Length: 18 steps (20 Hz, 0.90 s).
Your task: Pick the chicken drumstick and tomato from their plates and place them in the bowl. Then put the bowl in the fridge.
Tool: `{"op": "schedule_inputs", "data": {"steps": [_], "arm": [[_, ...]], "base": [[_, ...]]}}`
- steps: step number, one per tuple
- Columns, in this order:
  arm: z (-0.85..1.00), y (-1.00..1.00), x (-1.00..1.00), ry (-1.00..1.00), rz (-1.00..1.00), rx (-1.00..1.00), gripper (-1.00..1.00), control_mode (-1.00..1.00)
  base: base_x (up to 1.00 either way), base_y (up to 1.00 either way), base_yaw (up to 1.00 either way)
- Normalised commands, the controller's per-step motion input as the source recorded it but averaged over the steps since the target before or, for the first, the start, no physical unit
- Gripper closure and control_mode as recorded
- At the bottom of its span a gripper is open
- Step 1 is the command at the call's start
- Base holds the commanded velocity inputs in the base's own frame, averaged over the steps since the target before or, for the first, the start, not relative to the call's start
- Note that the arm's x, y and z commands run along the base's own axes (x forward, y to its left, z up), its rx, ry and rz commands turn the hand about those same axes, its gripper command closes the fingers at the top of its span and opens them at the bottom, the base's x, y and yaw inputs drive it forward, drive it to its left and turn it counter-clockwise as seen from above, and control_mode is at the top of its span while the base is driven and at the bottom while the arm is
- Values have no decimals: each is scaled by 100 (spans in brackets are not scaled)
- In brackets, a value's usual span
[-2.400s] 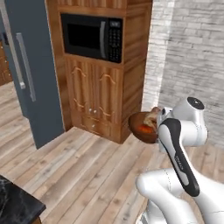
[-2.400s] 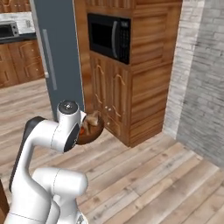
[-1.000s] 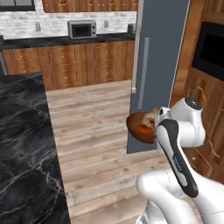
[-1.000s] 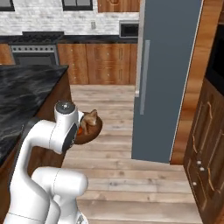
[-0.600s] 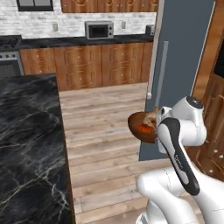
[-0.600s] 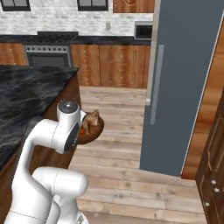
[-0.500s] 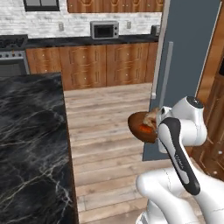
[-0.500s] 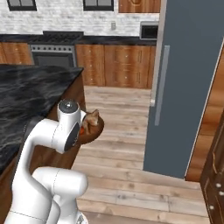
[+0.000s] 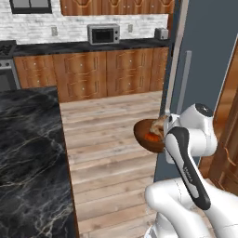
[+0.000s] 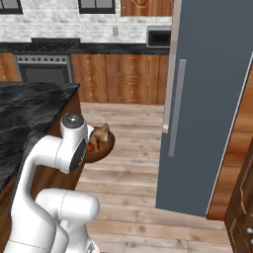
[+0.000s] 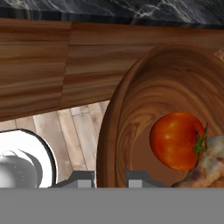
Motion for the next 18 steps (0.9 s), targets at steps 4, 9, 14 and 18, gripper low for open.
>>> {"op": "schedule_inputs", "data": {"steps": [4,9,14,18], "arm": [[0,0,0,0,0,0,100,100],[0,0,0,0,0,0,100,100],[0,0,0,0,0,0,100,100],[0,0,0,0,0,0,100,100]], "base": [[72,26,-17],[67,51,-4],[69,49,-9],[70,44,-15]]}}
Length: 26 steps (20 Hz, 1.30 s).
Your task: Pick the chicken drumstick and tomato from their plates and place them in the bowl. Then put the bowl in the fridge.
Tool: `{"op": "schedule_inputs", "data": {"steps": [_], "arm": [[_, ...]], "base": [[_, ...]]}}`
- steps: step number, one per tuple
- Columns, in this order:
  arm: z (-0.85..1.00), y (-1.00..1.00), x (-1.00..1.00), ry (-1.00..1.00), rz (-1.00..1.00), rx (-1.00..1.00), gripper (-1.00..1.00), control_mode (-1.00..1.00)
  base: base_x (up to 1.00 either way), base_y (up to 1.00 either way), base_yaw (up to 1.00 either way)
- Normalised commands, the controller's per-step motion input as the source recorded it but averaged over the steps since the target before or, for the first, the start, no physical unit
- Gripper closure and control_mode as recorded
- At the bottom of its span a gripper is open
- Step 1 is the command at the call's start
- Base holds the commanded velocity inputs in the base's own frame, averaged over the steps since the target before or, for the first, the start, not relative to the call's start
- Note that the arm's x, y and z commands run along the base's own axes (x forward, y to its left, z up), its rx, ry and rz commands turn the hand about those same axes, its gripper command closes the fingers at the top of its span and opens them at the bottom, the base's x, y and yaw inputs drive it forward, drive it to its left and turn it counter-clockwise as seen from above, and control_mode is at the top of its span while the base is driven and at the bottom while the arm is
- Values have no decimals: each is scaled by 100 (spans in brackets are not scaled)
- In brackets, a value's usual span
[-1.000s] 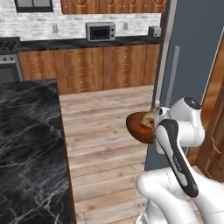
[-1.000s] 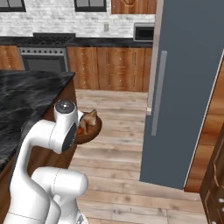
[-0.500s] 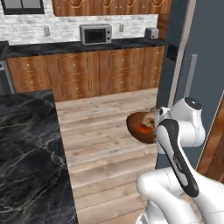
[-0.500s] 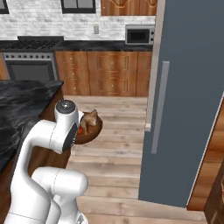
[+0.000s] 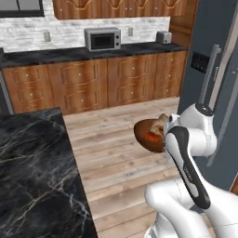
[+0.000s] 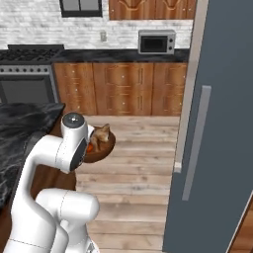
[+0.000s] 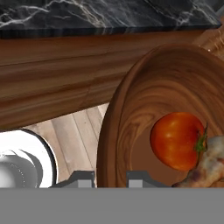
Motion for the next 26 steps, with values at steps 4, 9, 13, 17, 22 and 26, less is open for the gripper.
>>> {"op": "schedule_inputs", "data": {"steps": [4,9,13,17,22,26], "arm": [[0,0,0,0,0,0,100,100],[0,0,0,0,0,0,100,100],[0,0,0,0,0,0,100,100],[0,0,0,0,0,0,100,100],[0,0,0,0,0,0,100,100],[0,0,0,0,0,0,100,100]], "base": [[72,39,-21],[70,36,-29],[69,46,-20],[86,33,-2],[82,16,12],[92,7,5]]}}
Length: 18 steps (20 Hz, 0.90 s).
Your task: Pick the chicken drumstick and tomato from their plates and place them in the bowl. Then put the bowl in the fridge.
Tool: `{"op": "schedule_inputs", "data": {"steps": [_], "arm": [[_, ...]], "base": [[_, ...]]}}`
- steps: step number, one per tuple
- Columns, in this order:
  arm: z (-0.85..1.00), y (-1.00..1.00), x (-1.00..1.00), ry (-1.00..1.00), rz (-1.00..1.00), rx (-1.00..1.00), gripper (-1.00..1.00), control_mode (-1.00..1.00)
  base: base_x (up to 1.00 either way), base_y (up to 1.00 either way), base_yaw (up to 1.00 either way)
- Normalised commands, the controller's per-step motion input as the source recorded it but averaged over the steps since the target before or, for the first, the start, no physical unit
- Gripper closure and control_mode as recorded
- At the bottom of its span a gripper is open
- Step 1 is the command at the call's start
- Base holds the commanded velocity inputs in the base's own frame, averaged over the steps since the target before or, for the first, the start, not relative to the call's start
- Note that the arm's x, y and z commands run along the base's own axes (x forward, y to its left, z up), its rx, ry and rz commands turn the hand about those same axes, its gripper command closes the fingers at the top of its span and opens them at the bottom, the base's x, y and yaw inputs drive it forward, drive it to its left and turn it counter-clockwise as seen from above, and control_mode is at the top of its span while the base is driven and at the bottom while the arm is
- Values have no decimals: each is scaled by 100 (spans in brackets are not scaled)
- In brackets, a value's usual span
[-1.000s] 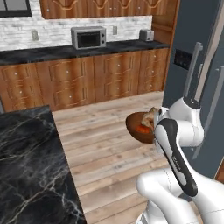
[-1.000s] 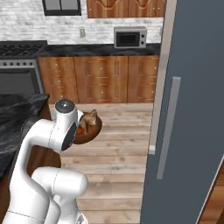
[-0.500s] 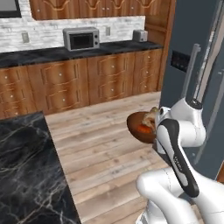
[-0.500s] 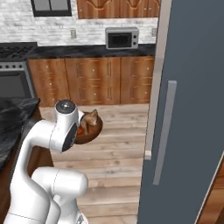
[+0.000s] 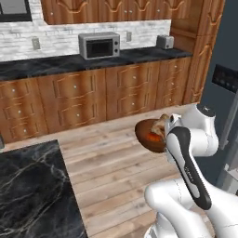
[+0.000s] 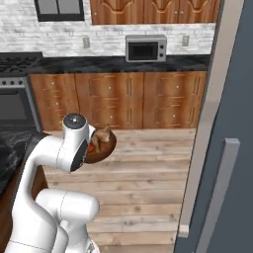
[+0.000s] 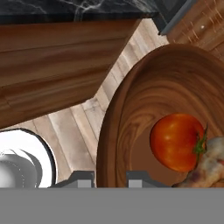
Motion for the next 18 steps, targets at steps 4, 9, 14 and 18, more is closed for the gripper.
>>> {"op": "schedule_inputs", "data": {"steps": [4,9,14,18], "arm": [[0,0,0,0,0,0,100,100],[0,0,0,0,0,0,100,100],[0,0,0,0,0,0,100,100],[0,0,0,0,0,0,100,100]], "base": [[93,12,-2],[66,27,-36],[31,28,-73],[12,27,-78]]}}
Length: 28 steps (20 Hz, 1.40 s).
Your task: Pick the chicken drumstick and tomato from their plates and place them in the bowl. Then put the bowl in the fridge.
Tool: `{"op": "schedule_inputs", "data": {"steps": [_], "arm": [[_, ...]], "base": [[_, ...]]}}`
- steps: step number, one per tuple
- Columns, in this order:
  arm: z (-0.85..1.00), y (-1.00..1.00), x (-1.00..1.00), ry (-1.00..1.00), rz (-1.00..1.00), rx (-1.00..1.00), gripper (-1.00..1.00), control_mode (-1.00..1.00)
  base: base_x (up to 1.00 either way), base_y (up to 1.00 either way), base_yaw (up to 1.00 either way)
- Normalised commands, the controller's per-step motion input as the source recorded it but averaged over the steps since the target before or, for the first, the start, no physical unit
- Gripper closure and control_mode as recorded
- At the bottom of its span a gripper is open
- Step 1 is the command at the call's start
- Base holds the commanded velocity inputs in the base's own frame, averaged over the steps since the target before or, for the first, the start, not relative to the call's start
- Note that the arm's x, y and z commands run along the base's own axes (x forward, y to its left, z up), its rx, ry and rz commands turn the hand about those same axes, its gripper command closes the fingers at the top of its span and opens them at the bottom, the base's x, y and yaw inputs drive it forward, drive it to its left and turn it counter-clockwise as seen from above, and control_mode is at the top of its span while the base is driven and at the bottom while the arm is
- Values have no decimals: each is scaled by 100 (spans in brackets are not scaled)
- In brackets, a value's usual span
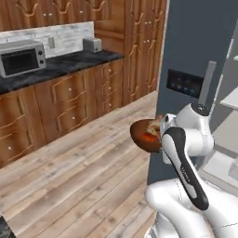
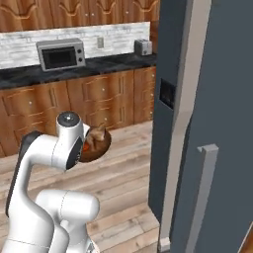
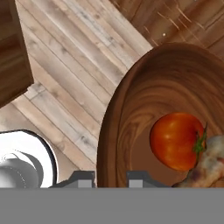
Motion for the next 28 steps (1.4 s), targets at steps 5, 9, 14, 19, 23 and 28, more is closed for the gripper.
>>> {"op": "schedule_inputs", "data": {"steps": [5,9,14,19,23,28], "arm": [[0,0,0,0,0,0,100,100],[0,0,0,0,0,0,100,100],[0,0,0,0,0,0,100,100],[0,0,0,0,0,0,100,100],[0,0,0,0,0,0,100,100],[0,0,0,0,0,0,100,100]], "base": [[-4,32,-71],[-3,30,-72],[1,47,-48],[11,69,-6],[4,59,-37],[-10,44,-48]]}}
